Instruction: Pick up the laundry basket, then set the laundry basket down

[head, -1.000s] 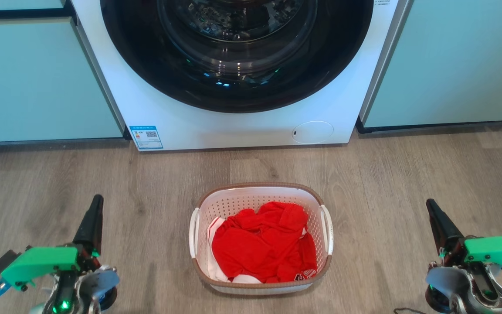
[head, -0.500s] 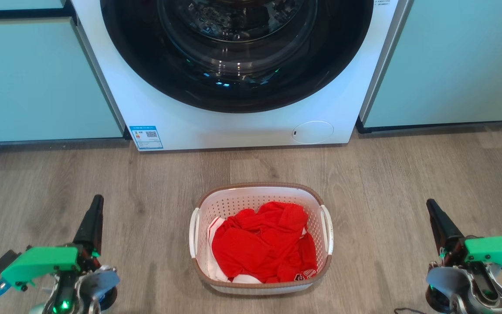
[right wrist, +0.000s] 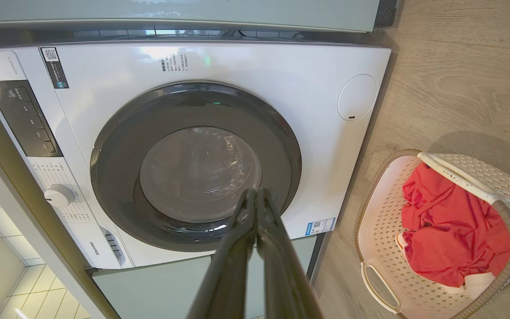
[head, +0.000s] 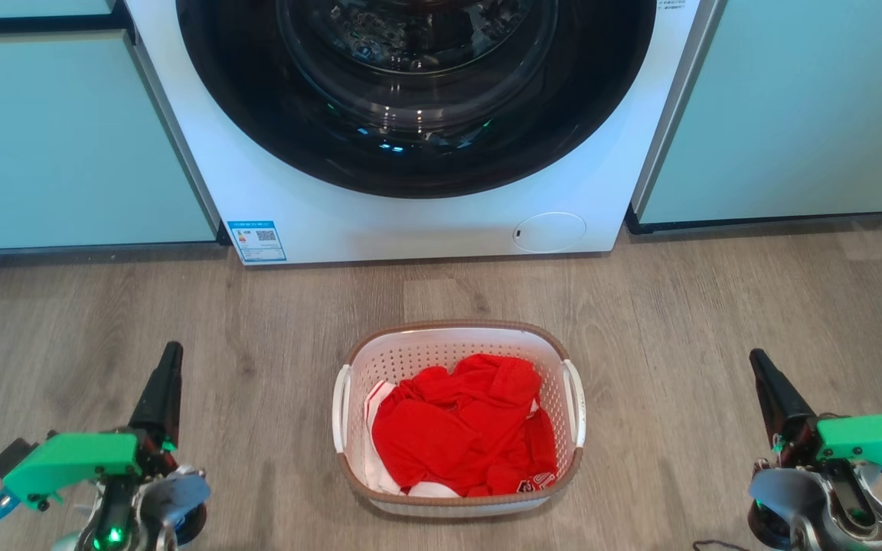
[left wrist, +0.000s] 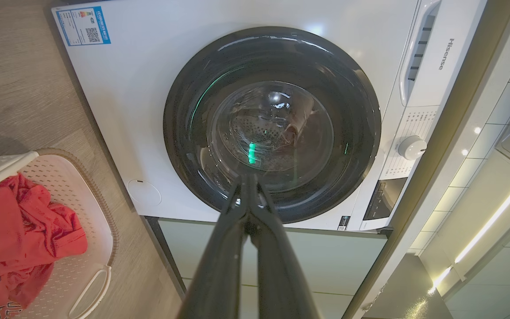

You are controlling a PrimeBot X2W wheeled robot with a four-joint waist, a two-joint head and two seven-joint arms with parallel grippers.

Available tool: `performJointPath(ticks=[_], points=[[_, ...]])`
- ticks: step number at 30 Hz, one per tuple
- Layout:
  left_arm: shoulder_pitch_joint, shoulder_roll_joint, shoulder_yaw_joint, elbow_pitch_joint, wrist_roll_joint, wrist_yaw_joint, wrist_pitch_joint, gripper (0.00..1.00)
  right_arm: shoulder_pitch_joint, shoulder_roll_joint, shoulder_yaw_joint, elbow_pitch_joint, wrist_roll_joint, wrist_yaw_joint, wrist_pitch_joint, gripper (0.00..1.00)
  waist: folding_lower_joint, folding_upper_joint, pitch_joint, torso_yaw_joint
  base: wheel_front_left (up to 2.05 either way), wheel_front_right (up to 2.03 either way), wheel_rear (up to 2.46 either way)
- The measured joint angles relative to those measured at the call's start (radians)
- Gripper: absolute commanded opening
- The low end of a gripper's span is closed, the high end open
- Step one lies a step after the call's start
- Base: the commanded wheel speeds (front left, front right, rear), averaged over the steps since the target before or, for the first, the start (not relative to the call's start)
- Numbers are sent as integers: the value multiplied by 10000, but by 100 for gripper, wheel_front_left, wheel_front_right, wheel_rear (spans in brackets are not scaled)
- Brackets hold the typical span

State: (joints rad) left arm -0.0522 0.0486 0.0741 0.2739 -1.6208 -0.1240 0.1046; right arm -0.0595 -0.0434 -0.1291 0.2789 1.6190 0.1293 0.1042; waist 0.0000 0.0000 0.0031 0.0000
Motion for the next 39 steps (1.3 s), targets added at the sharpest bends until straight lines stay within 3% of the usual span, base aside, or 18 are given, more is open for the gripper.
performJointPath(ticks=[39], points=[[0,-13,15,0,15,0,12,0,0,2,-12,0,-2,0,2,0,0,0,0,0,0,0,0]])
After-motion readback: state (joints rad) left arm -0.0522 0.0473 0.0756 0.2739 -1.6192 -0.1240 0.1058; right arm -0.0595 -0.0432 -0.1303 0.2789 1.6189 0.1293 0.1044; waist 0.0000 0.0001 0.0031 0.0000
